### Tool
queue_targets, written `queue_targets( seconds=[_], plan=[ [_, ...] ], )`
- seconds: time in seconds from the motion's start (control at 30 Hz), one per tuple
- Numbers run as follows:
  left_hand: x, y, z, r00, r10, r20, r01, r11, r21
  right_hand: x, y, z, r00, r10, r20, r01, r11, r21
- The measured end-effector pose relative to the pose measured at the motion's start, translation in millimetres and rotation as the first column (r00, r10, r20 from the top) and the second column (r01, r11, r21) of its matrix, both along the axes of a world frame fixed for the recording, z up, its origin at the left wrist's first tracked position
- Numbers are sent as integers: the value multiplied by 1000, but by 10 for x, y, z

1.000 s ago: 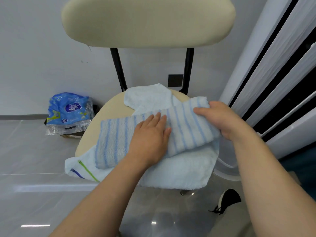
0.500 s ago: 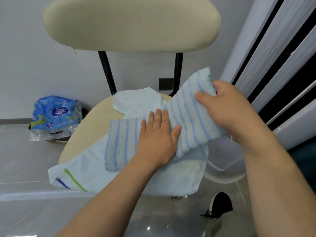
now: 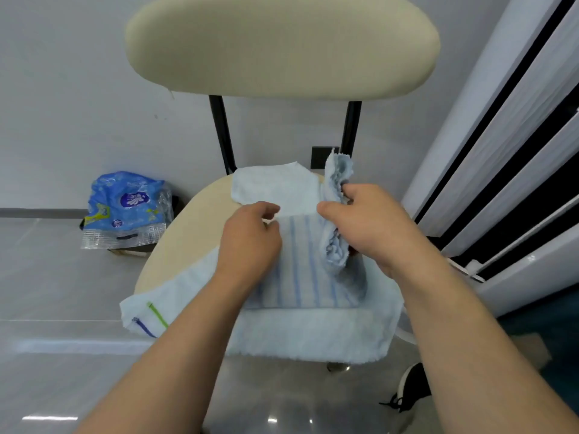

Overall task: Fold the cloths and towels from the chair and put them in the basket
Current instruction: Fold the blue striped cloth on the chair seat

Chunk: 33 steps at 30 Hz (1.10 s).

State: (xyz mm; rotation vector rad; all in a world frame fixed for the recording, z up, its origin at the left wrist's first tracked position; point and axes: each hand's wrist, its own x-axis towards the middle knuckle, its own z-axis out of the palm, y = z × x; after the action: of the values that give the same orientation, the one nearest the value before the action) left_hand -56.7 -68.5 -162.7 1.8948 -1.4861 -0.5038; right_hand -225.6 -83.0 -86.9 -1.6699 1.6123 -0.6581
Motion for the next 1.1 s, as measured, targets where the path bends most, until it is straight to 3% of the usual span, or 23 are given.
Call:
queue_targets(
  seconds=[0.17, 0.33, 0.7, 0.83, 0.9, 0.97, 1.03, 1.07, 1.1],
  plan=[
    [756, 167, -102, 946, 292, -141, -246, 930, 272, 495, 63, -202, 996, 62, -63, -60, 998, 26],
    [831, 263, -135, 859, 285, -425, -141, 931, 338, 913, 107, -402, 986, 89, -139, -82, 995, 58],
    [818, 201, -254, 890, 242, -388, -109, 937, 332, 1271, 179, -667, 963, 158, -220, -135, 984, 115],
    [818, 172, -211, 839, 294, -458, -135, 927, 349, 1279, 177, -723, 939, 241, -245, -207, 966, 156],
    [785, 152, -148, 841, 304, -447, -158, 929, 335, 1250, 188, -709, 948, 271, -170, -238, 952, 192],
    [734, 150, -105, 908, 281, -311, -175, 928, 328, 1178, 167, -648, 975, 194, 104, -216, 933, 287],
    [692, 159, -122, 949, 240, -204, -169, 934, 315, 1062, 138, -553, 937, 35, 347, -153, 936, 318],
    [674, 169, -134, 962, 215, -170, -151, 933, 328, 996, 102, -524, 947, 9, 320, -87, 969, 230],
    [657, 181, -132, 971, 188, -147, -130, 933, 335, 925, 55, -519, 982, 11, 190, -27, 996, 81]
  ],
)
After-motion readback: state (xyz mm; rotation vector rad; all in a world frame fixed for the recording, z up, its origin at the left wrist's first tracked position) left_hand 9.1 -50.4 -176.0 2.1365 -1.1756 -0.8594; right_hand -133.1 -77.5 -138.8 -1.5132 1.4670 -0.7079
